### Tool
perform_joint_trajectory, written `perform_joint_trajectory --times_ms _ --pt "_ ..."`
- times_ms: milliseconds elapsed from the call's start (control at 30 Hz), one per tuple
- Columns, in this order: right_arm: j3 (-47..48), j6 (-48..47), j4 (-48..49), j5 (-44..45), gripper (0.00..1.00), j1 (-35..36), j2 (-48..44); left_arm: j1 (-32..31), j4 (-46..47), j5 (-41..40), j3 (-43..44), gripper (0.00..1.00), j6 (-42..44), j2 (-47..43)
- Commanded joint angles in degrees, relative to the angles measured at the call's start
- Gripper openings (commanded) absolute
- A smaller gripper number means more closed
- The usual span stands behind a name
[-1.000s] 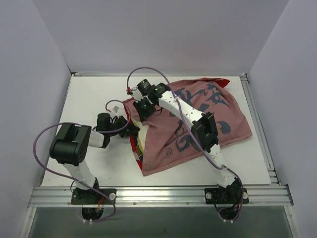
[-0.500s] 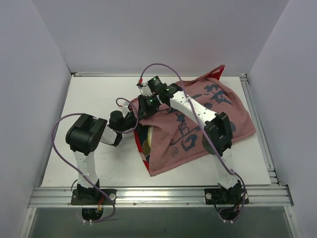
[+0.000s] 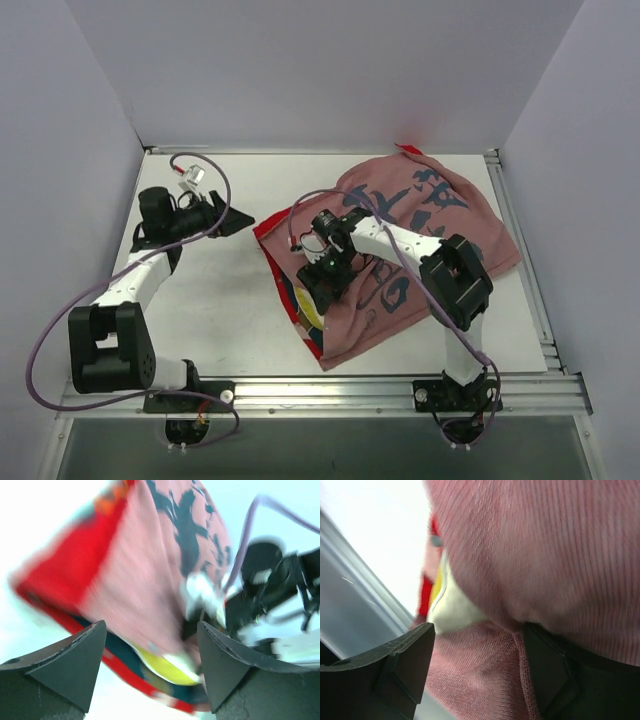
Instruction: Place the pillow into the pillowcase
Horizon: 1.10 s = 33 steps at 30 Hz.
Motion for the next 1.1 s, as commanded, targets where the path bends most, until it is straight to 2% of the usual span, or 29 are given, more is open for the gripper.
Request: perform_joint_trajectory --times_ms 0,67,167,233,333,400,433,500,533,600,633,700,767,967,1067 --pt "-4.54 -17.82 -11.49 13.37 0.70 -1.04 5.79 -0.86 -22.05 -6.53 8.52 0.81 23.41 2.61" --pt "-1.83 -19.60 -10.96 17.33 0.68 -4.74 9.14 -1.92 -23.38 -10.52 14.06 0.79 28.14 6.65" --pt "5.62 -26.79 -11.22 23.55 0.68 -9.93 10.90 -5.87 -26.02 -15.88 19.59 0.71 35.96 11.13" --pt "9.42 -37.12 -10.35 27.60 0.68 -12.13 10.91 -7.80 -27.34 -16.68 21.45 0.65 37.58 12.73" --pt "18.55 -43.41 -9.11 29.39 0.67 -13.98 11.26 -9.13 -28.75 -14.76 22.96 0.57 37.49 14.05" --pt "21.03 -44.92 -9.81 27.55 0.69 -13.55 9.86 -10.01 -30.50 -14.31 23.39 0.57 39.51 13.61" --pt "20.69 -44.83 -9.99 27.02 0.71 -12.94 7.15 -10.71 -30.86 -13.96 23.57 0.61 40.56 13.18" --pt "18.41 -42.03 -12.27 24.56 0.75 -11.09 3.19 -12.99 -31.73 -14.40 25.49 0.65 43.29 13.17" --pt "14.22 -39.85 -12.54 22.81 0.76 -10.56 -1.53 -13.78 -32.09 -14.57 26.81 0.68 44.08 13.43" --pt "9.72 -32.21 -12.63 21.66 0.79 -9.85 -6.04 -16.16 -32.88 -16.50 31.80 0.72 46.28 16.24" --pt "5.78 -29.48 -12.72 20.95 0.80 -10.03 -9.45 -16.60 -32.71 -17.12 33.57 0.73 46.46 19.29" --pt "3.21 -20.99 -12.63 20.42 0.82 -11.60 -11.67 -17.39 -31.92 -19.04 38.22 0.76 46.20 23.08" --pt "1.88 -16.55 -12.54 18.76 0.83 -13.71 -12.82 -17.57 -30.52 -19.67 45.78 0.78 45.23 29.58" --pt "-0.40 -13.81 -13.42 15.95 0.85 -21.00 -16.16 -19.24 -33.32 -19.24 68.53 0.79 43.39 48.99" --pt "-2.51 -12.58 -13.60 14.89 0.86 -24.26 -17.39 -19.50 -32.97 -17.22 75.14 0.74 39.37 55.17"
